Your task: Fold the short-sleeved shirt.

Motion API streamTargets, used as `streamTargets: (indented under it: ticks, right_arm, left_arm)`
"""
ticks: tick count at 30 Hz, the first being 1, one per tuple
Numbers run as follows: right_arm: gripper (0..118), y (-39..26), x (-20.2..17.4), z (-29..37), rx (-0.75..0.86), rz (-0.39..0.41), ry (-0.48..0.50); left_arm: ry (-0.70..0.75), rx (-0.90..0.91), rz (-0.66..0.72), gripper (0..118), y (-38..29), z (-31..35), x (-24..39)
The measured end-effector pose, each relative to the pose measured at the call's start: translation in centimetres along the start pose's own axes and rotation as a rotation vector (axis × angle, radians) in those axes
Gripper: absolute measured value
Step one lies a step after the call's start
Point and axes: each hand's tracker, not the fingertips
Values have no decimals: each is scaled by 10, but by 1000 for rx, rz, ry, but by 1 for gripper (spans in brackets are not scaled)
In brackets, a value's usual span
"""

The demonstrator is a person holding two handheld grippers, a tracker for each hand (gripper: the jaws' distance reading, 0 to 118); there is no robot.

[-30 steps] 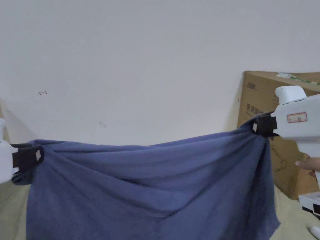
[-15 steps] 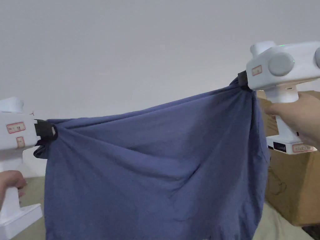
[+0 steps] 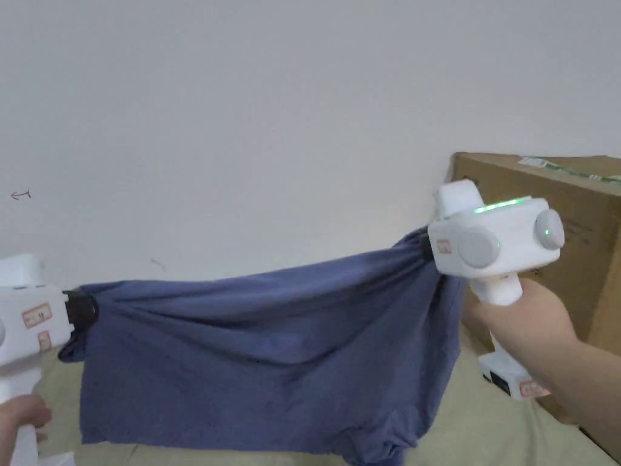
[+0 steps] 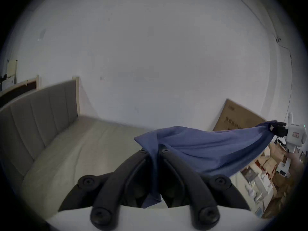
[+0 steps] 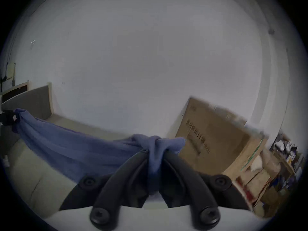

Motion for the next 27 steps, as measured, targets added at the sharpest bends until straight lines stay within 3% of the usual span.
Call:
streamTargets:
  ticks: [5,11,13,16,21,23,27]
  right_arm:
    - [5,-169,-20,-8,-361,-11,147]
    - [5,-309,-15,89,-599,48,285]
    - [5,-329,-2,123,-642,19,319]
    - [5,-343,22,169,-652,-26,375]
    - [5,-352,51,220,-729,-220,361]
    - [5,-361,54,229,-786,-205,373]
    - [5,-377,42,229,-859,-206,296]
  left_arm:
    - [-25,-314,21,6,-129,8,-28]
    - [-89,-522,-157,6,-232,84,-44]
    - [-84,-568,-184,6,-248,114,-46]
    - [-85,-676,-115,6,-260,155,-49]
    - [-80,-700,-97,6,-268,205,-44]
    - [-44,-763,-115,6,-269,213,-39]
    - [-58,-837,-20,6,-274,214,-39]
